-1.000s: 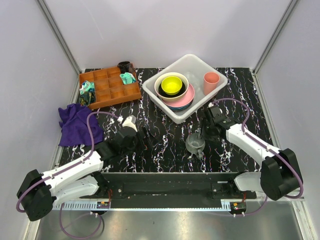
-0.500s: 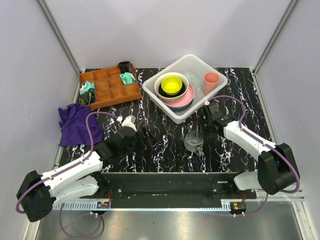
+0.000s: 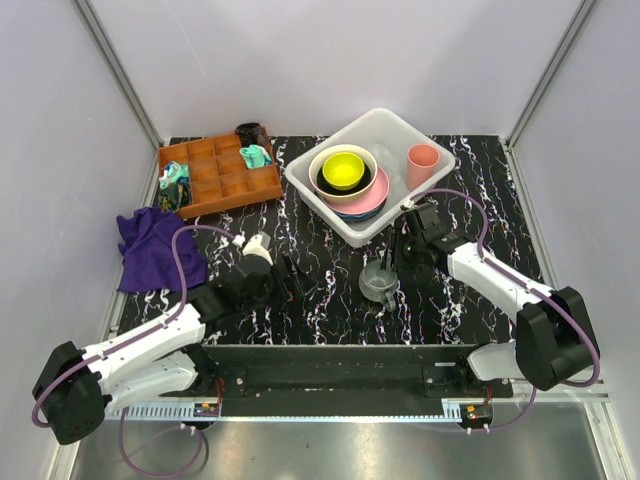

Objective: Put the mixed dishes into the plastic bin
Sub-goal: Move the cup to the center of the board.

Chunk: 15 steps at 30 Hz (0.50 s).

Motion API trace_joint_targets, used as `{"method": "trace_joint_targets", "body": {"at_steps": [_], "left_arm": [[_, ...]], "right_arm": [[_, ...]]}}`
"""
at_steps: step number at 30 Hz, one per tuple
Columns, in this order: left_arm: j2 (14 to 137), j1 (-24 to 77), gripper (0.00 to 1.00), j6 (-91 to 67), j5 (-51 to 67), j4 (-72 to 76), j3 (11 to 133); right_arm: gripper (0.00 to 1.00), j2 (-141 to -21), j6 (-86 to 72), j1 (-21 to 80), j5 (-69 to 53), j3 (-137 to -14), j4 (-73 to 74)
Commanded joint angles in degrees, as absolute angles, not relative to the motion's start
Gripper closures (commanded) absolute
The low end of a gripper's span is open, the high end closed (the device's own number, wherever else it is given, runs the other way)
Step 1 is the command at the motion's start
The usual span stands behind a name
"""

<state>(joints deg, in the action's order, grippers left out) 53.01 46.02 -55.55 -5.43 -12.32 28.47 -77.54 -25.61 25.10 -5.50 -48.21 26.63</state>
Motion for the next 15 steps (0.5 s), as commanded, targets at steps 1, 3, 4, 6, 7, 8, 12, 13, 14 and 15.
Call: {"method": "trace_joint_targets", "body": {"at_steps": [1, 3, 4, 6, 7, 8, 12, 13, 14, 15], "left_arm": [[53.52, 45.7, 0.01, -55.81, -5.98, -9.32, 28.65], [53.7, 45.79, 0.01, -55.81, -5.89, -9.32, 28.65], [53.61, 45.7, 0.01, -55.81, -6.06, -9.4, 28.74], [53.44, 45.7, 0.01, -55.9, -6.15, -9.49, 28.57], [53.26, 45.7, 0.01, -55.9, -6.24, -9.58, 28.56], [53.17, 45.7, 0.01, -55.99, -6.24, -9.67, 28.56], [53.09, 45.7, 0.01, -56.25, -6.42, -9.75, 28.13], [53.09, 45.7, 0.01, -56.34, -6.33, -9.67, 28.13], [53.17, 45.62, 0.01, -56.34, -6.33, -9.58, 28.04], [53.17, 45.7, 0.01, -56.25, -6.33, -9.67, 28.21]], "right_arm": [[0.47, -76.29, -23.82, 25.31, -10.54, -48.6, 22.76], [0.47, -76.9, -23.47, 25.31, -11.77, -48.78, 22.67], [0.47, -77.08, -23.12, 25.4, -12.13, -48.95, 22.5], [0.46, -77.6, -22.76, 25.49, -13.53, -49.04, 22.15], [0.46, -77.69, -22.5, 25.4, -13.88, -49.13, 22.06], [0.46, -77.87, -22.5, 25.4, -14.32, -49.22, 21.97], [0.45, -78.66, -22.06, 25.58, -16.86, -49.48, 21.36], [0.45, -78.66, -21.8, 25.66, -17.31, -49.48, 20.92], [0.44, -78.66, -21.54, 25.93, -17.84, -49.48, 20.66], [0.44, -78.75, -21.36, 25.93, -18.62, -49.48, 20.39]]}}
